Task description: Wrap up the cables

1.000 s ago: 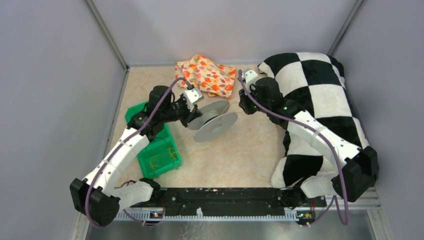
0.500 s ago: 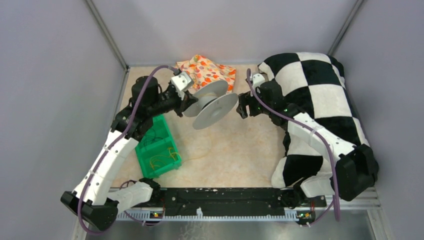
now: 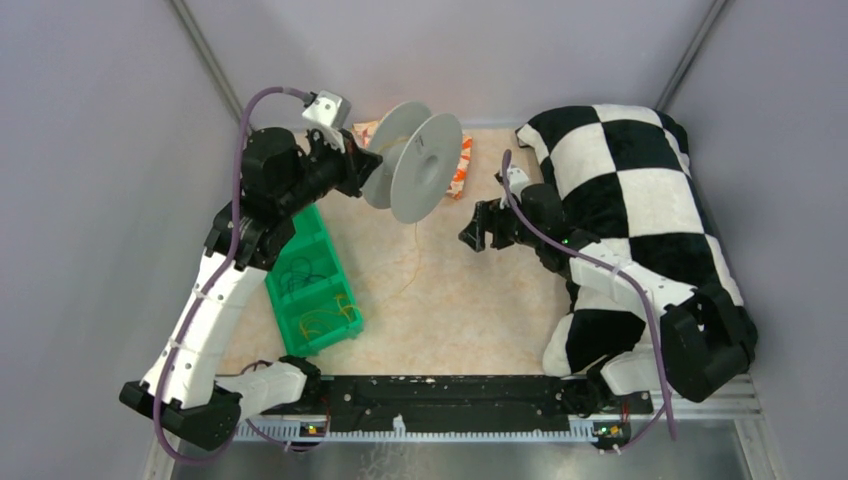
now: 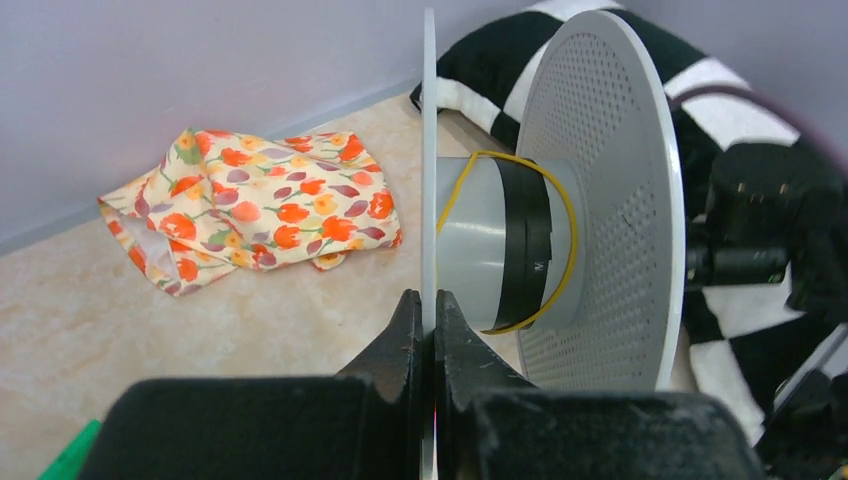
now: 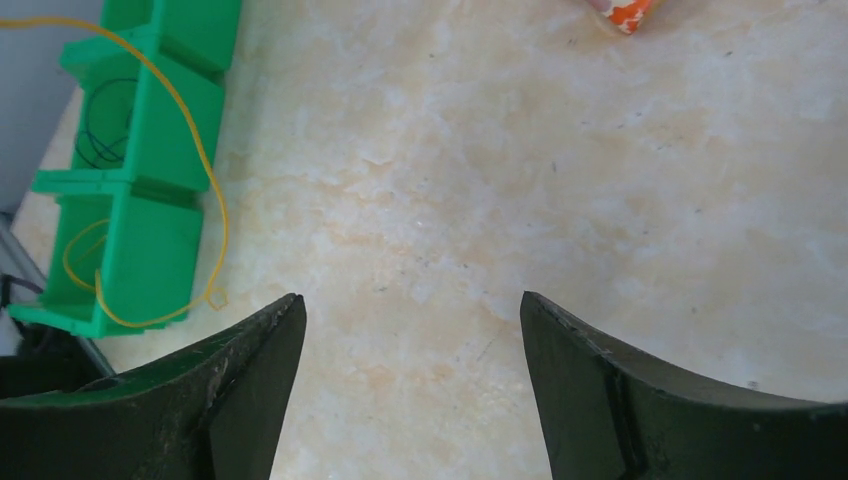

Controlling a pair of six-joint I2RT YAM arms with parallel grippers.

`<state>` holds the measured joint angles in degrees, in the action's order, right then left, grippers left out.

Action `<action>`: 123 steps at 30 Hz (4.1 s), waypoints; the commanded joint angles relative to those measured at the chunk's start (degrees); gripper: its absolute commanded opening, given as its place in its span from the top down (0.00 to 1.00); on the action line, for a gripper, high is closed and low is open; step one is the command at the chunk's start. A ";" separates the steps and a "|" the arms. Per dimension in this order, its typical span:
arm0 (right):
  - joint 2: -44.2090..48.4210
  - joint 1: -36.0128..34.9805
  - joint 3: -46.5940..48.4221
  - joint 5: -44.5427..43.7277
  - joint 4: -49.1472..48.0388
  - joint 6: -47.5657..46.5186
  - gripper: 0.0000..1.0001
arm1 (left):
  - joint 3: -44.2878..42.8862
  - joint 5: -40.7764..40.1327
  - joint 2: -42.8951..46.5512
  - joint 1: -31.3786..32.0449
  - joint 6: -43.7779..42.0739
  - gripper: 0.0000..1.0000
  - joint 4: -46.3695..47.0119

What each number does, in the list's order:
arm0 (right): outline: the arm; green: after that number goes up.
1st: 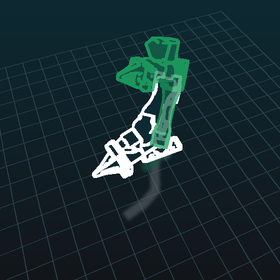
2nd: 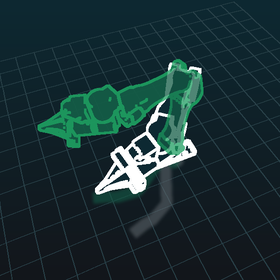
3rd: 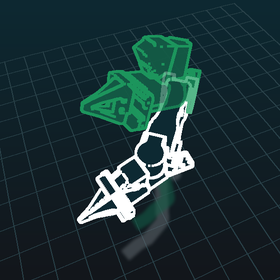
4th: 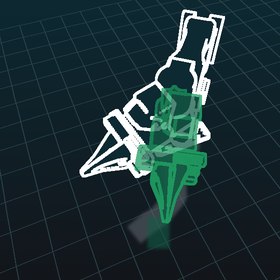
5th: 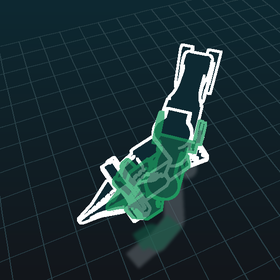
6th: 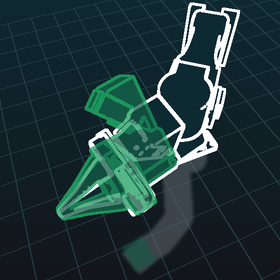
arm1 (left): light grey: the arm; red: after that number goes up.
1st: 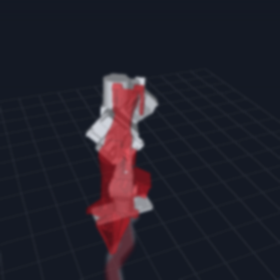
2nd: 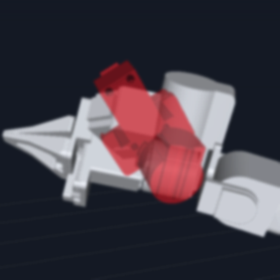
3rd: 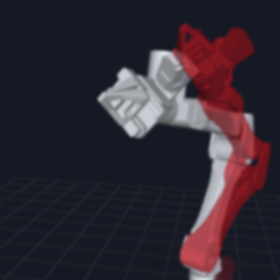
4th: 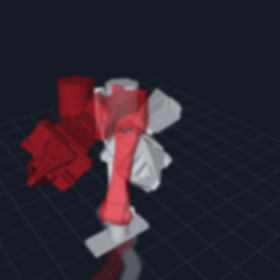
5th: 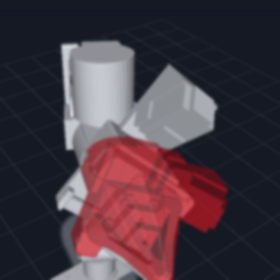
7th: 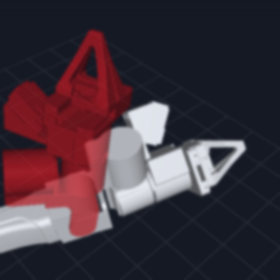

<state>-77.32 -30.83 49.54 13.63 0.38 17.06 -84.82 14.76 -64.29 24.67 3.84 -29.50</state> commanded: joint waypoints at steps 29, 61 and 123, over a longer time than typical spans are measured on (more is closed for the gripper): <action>-28.05 -15.09 -1.05 -3.10 -57.92 31.83 0.17 | -6.85 -16.79 0.46 -0.32 21.30 1.00 16.23; -30.94 -21.61 -3.20 -12.01 -70.32 22.62 0.19 | -7.07 -22.04 -1.06 -0.32 22.85 1.00 15.36; 5.34 -30.70 10.27 -2.94 7.91 -4.02 1.00 | 19.10 -33.57 -2.04 -0.24 31.26 1.00 30.03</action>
<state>-72.75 -60.51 53.56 6.52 4.56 14.94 -66.43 -18.85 -68.29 24.40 36.05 -8.93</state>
